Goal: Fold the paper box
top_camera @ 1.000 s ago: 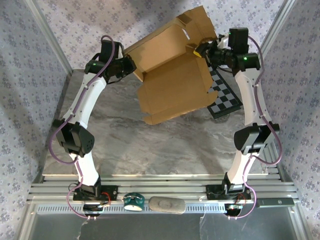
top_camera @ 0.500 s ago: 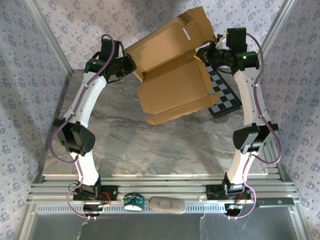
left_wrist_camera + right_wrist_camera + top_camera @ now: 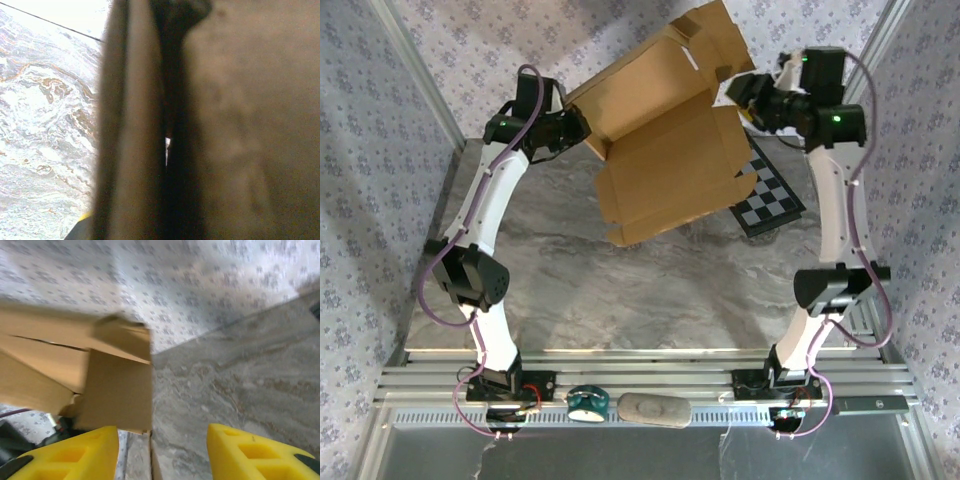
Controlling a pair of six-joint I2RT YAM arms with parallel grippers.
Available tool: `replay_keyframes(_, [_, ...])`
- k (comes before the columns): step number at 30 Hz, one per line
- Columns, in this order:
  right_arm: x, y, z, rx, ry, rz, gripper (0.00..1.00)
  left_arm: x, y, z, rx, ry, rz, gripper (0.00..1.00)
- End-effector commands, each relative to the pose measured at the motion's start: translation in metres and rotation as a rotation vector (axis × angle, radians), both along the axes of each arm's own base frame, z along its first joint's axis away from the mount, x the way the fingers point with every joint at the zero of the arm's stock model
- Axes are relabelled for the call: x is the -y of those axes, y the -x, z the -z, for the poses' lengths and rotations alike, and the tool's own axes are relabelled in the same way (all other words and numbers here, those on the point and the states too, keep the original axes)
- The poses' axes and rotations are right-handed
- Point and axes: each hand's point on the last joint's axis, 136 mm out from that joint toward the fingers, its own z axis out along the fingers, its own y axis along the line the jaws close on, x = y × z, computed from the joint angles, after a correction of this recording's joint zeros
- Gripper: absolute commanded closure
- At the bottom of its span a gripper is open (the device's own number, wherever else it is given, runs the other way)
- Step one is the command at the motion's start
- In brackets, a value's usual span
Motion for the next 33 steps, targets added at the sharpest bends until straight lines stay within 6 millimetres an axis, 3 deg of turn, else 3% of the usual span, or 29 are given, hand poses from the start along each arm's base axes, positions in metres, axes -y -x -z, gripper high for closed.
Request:
replay_keyframes(1, [0.016, 0.031, -0.073, 0.260, 0.023, -0.006, 0.54, -0.005, 0.003, -0.012, 0.021, -0.010, 0.031, 1.00])
replay_keyframes(5, [0.037, 0.030, -0.092, 0.355, 0.131, 0.071, 0.52, -0.008, 0.004, -0.011, 0.022, -0.040, 0.041, 1.00])
replay_keyframes(11, [0.042, 0.002, -0.076, 0.484, 0.480, 0.044, 0.40, -0.010, 0.006, -0.013, 0.023, -0.066, 0.055, 1.00])
replay_keyframes(13, [0.038, -0.009, -0.079, 0.554, 0.539, 0.004, 0.32, -0.010, 0.008, -0.011, 0.018, -0.076, 0.061, 1.00])
replay_keyframes(16, [0.032, -0.023, -0.078, 0.641, 0.614, -0.061, 0.29, -0.010, 0.010, -0.010, 0.011, -0.084, 0.068, 1.00])
replay_keyframes(20, [0.017, -0.024, -0.080, 0.751, 0.667, -0.167, 0.24, -0.011, 0.012, -0.006, -0.007, -0.093, 0.069, 1.00])
replay_keyframes(26, [0.014, -0.027, -0.068, 0.742, 0.701, -0.195, 0.27, -0.010, 0.014, -0.002, -0.013, -0.107, 0.080, 1.00])
replay_keyframes(33, [-0.011, -0.032, -0.055, 0.748, 0.694, -0.264, 0.29, -0.009, 0.014, -0.002, -0.014, -0.116, 0.086, 1.00])
